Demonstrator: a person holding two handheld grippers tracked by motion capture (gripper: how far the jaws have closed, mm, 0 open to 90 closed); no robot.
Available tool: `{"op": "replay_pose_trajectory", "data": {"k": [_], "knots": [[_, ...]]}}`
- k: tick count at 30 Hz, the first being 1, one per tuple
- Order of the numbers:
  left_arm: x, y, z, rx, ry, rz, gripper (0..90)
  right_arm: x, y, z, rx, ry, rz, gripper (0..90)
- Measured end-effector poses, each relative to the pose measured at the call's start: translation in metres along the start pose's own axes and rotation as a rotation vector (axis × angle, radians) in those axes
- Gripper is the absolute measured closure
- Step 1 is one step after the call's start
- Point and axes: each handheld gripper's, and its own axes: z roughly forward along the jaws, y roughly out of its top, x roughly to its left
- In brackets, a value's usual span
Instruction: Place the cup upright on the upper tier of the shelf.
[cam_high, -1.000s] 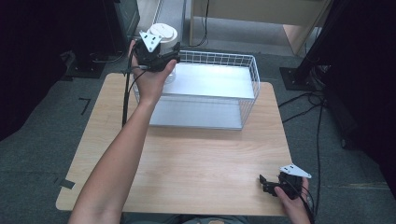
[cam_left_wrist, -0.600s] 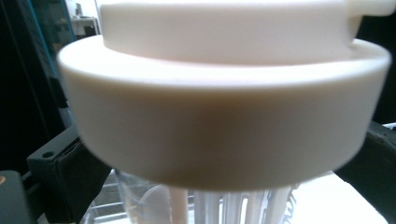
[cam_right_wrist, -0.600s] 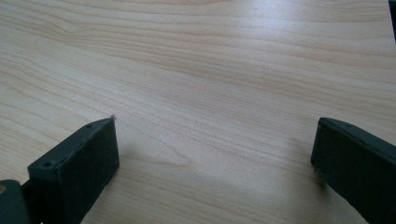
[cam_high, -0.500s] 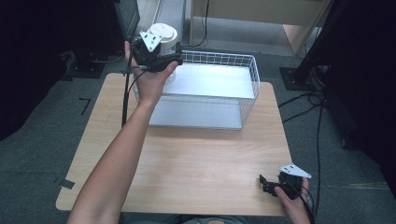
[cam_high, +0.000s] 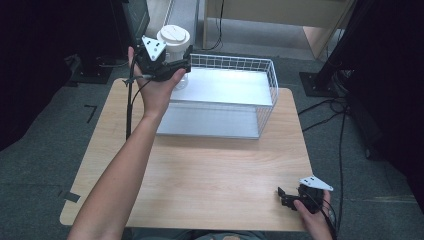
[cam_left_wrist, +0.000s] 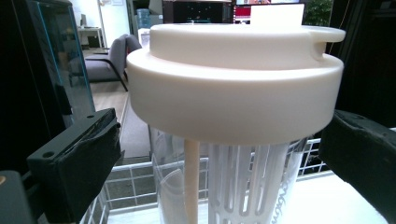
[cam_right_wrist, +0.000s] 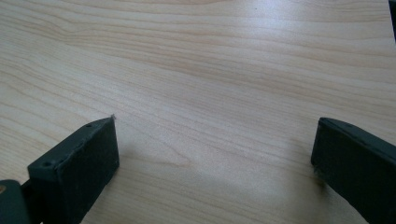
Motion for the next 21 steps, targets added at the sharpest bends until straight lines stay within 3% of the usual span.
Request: {"op": "replay_pose_trajectory", "data": {"k": [21], "knots": [[-0.003,-0.021,-0.031,-0.017,-0.025,0.034,0.0,0.0,0.0,0.0,0.0,0.002,0.0,0.5]]}}
